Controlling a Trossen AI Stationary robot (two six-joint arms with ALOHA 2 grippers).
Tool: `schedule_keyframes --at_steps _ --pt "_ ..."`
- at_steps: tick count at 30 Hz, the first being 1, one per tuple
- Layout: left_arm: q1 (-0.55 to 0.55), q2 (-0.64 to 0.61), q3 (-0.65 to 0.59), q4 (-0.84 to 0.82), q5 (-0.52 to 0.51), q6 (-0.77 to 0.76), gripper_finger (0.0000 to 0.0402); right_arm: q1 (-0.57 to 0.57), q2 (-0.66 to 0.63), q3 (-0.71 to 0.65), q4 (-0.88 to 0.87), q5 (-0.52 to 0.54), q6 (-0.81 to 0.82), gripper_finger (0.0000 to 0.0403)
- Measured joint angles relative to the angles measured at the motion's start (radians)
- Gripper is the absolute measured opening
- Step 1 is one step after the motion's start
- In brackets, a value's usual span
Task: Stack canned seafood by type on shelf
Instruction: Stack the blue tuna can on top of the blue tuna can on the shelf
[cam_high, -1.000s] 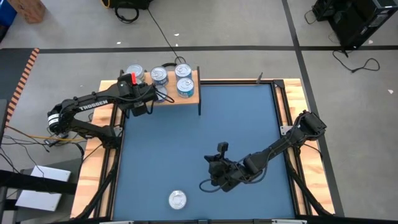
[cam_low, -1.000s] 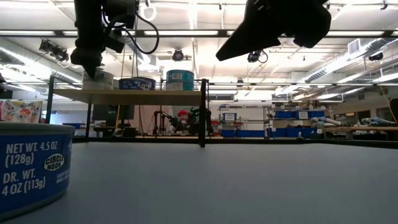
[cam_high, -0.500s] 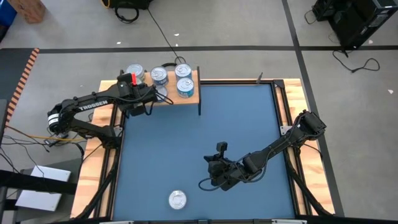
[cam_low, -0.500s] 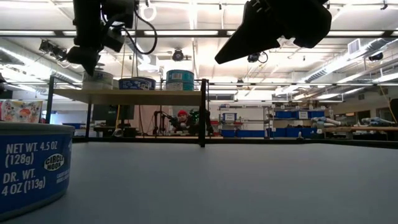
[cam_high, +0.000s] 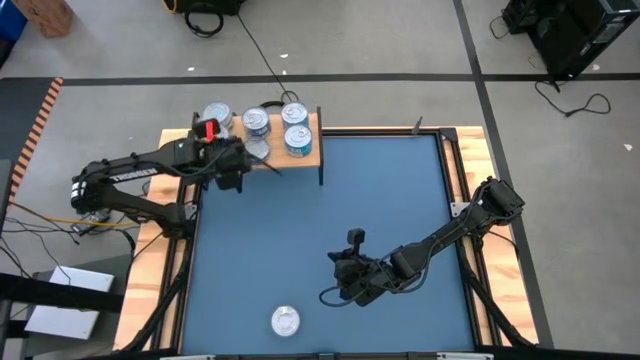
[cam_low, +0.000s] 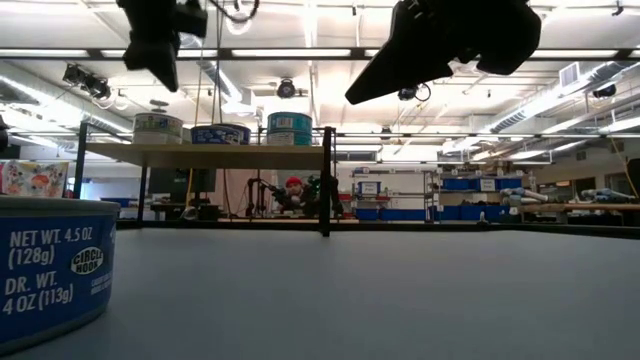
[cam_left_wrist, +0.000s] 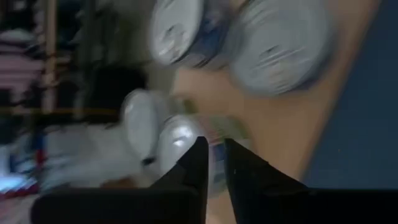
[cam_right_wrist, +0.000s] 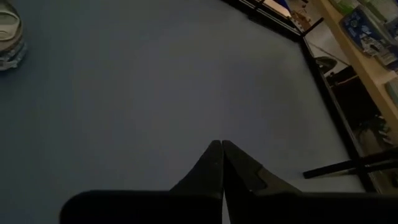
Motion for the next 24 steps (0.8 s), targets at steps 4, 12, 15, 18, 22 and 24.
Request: schedule_keyframes --at_steps 4,12,15,18,22,24 --pt "-0.103 -0.025 0.000 0.039 0.128 -0.030 0.0032 -0.008 0.000 0.000 0.011 -0.018 0.041 0.0012" --pt "-0.345 -0.029 -0.001 0.163 0.220 -0.093 0.0004 -0.042 0.001 0.000 0.026 -0.086 0.119 0.0017" --pt "-0.419 -0.029 -0.001 0.203 0.231 -0.142 0.0003 -0.047 0.002 0.000 0.044 -0.099 0.118 0.0007" --pt "-0.490 -0.029 -0.001 0.234 0.251 -0.193 0.0003 -0.050 0.002 -0.038 0.156 -0.122 0.088 0.0005" --pt "-0.577 -0.029 -0.043 0.348 0.276 -0.221 0.0003 -0.060 0.002 -0.129 0.369 -0.190 0.046 0.0007" --pt "-0.615 -0.028 -0.075 0.396 0.309 -0.221 0.0003 -0.067 0.002 -0.173 0.432 -0.207 0.045 0.0005"
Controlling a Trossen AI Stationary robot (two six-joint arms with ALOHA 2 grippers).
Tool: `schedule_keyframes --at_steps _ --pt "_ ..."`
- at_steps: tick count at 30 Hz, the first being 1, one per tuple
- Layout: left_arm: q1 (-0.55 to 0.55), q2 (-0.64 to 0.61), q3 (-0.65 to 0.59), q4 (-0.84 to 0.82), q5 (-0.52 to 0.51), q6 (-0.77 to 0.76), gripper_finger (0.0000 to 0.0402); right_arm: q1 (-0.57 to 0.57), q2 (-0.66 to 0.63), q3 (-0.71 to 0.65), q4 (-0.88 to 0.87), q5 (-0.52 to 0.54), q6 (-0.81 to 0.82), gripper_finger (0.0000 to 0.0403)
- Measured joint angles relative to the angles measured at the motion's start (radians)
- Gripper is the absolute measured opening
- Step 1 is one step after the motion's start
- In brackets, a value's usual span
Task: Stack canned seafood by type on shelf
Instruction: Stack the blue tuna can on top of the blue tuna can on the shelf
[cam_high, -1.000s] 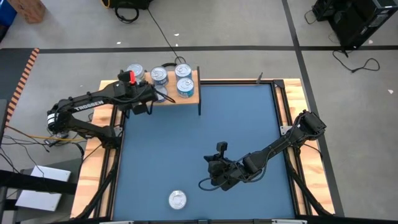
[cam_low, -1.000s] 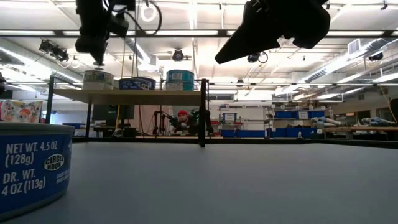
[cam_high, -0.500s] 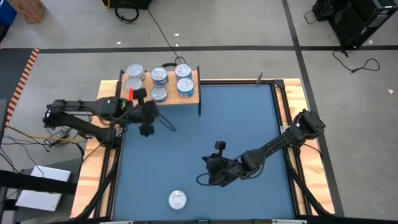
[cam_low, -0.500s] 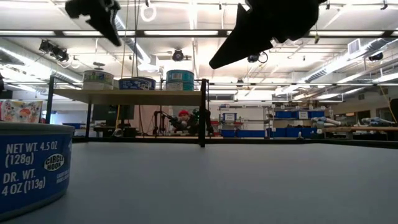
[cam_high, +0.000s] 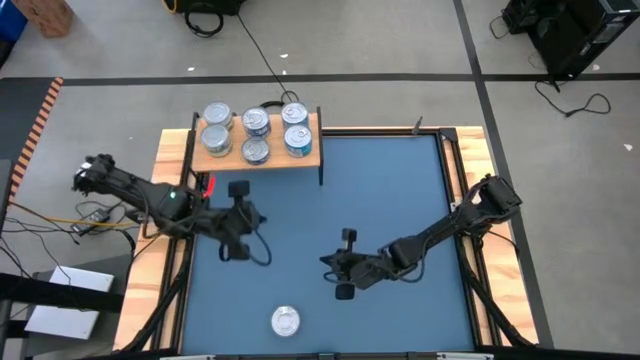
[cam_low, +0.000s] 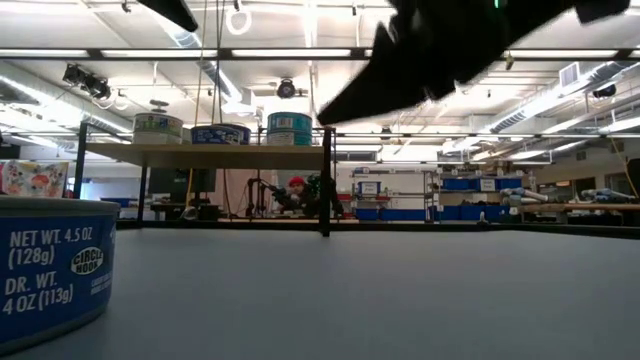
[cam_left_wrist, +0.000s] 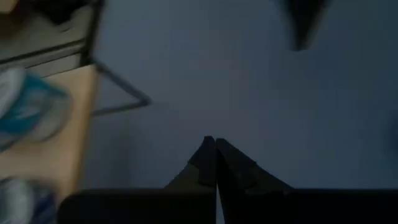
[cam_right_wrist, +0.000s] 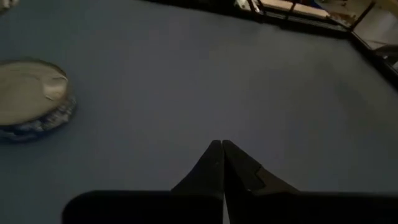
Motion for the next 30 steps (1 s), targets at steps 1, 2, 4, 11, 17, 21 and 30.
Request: schedule_keyframes --at_steps 1,2,4,11,17,21,30 --pt "-0.018 0.000 -0.018 0.028 0.015 0.000 0.0003 -0.002 0.001 -0.018 0.020 -0.002 -0.004 0.0004" --pt "-0.033 0.003 -0.037 0.058 0.028 0.000 0.0002 -0.003 0.001 -0.032 0.038 -0.002 -0.013 0.0003" --pt "-0.059 0.018 -0.069 0.105 0.070 -0.001 0.0002 -0.004 0.001 -0.051 0.066 -0.002 -0.031 0.0003" --pt "-0.170 0.150 -0.105 0.181 0.227 -0.056 0.0002 -0.003 0.001 -0.056 0.065 -0.004 -0.053 0.0005" --pt "-0.261 0.309 -0.105 0.319 0.230 -0.133 0.0002 -0.005 0.001 -0.056 0.070 -0.009 -0.084 0.0006" --pt "-0.304 0.398 -0.069 0.359 0.254 -0.178 0.0002 -0.014 0.001 -0.056 0.070 -0.010 -0.100 0.0006" --pt "-0.350 0.592 0.047 0.414 0.316 -0.252 0.0002 -0.016 0.001 -0.056 0.070 -0.012 -0.100 0.0006"
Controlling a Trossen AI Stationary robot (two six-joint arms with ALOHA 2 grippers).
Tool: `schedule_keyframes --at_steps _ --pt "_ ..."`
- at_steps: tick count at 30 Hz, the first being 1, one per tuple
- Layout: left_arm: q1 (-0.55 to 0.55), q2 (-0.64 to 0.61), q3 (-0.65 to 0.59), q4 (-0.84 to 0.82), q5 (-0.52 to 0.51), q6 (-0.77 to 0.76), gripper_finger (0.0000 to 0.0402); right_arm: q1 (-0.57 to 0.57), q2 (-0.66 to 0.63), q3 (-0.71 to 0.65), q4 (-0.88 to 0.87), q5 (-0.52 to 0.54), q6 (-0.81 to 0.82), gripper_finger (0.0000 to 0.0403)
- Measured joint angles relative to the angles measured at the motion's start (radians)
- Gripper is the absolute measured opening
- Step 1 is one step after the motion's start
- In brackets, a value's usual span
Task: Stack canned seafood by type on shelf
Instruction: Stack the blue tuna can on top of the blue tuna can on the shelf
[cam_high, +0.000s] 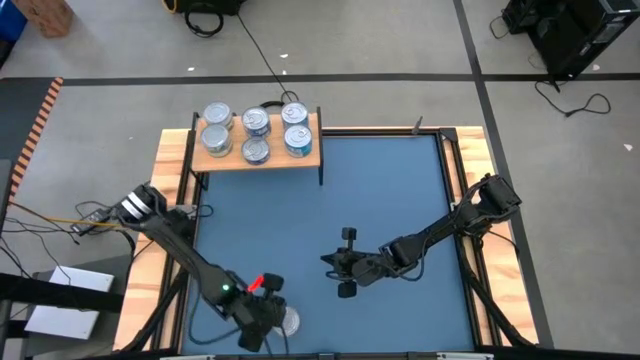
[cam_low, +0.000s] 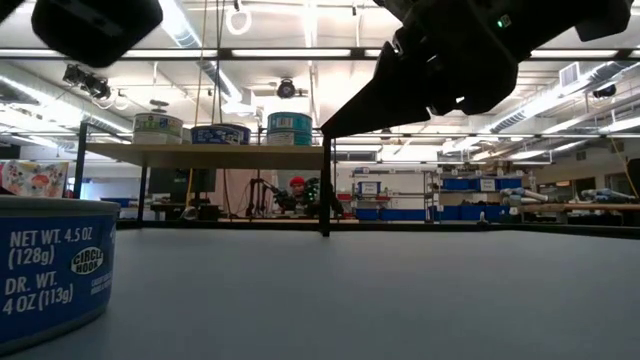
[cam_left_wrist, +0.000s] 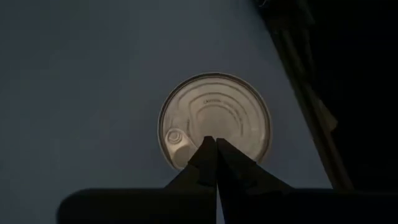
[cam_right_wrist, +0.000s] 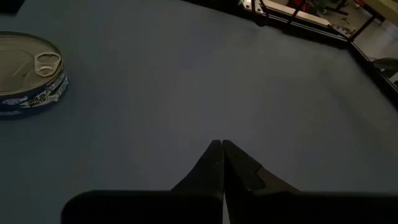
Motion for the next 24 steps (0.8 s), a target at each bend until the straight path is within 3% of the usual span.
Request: schedule_keyframes --at_steps 14,24 --pt "0.009 0.140 0.066 -0.052 0.016 -0.050 0.0002 -0.002 0.000 0.000 -0.003 0.001 -0.005 0.0007" --pt "0.053 0.140 0.067 -0.111 -0.075 -0.063 0.0002 -0.002 0.000 0.000 -0.008 0.001 -0.006 0.0008"
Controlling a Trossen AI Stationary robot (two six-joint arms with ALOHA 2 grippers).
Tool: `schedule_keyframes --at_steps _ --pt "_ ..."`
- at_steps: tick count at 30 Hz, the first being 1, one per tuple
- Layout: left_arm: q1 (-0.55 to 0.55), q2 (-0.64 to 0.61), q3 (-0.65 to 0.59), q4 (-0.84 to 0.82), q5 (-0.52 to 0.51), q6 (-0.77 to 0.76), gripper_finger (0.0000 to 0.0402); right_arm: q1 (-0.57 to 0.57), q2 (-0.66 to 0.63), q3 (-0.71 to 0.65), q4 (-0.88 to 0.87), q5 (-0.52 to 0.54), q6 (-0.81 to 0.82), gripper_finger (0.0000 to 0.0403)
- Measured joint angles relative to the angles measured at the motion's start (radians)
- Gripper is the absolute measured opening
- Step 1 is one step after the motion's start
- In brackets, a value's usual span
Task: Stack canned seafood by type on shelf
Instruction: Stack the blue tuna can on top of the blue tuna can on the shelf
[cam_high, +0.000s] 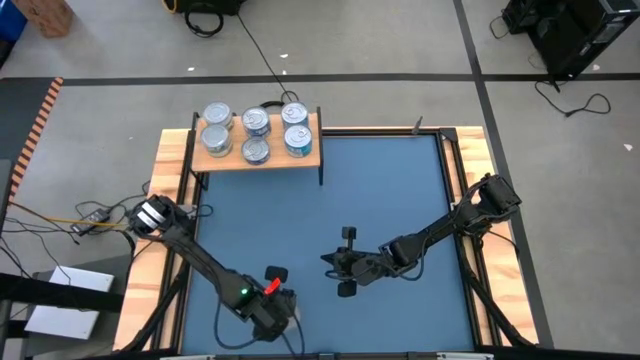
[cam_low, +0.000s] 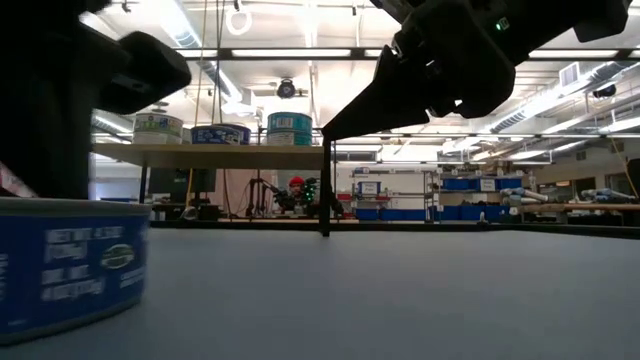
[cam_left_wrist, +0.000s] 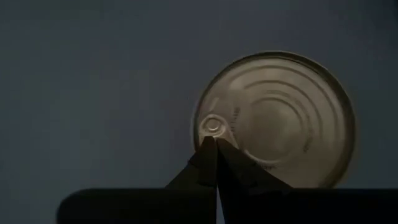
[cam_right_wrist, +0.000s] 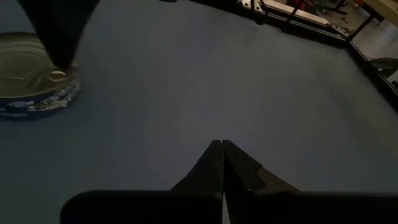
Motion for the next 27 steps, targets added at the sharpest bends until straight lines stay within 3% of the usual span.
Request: schedule_keyframes --at_steps 27 --pt "0.190 -0.001 -0.012 -0.180 -0.269 0.083 0.0001 0.005 -0.001 0.000 -0.090 0.005 0.010 0.0008"
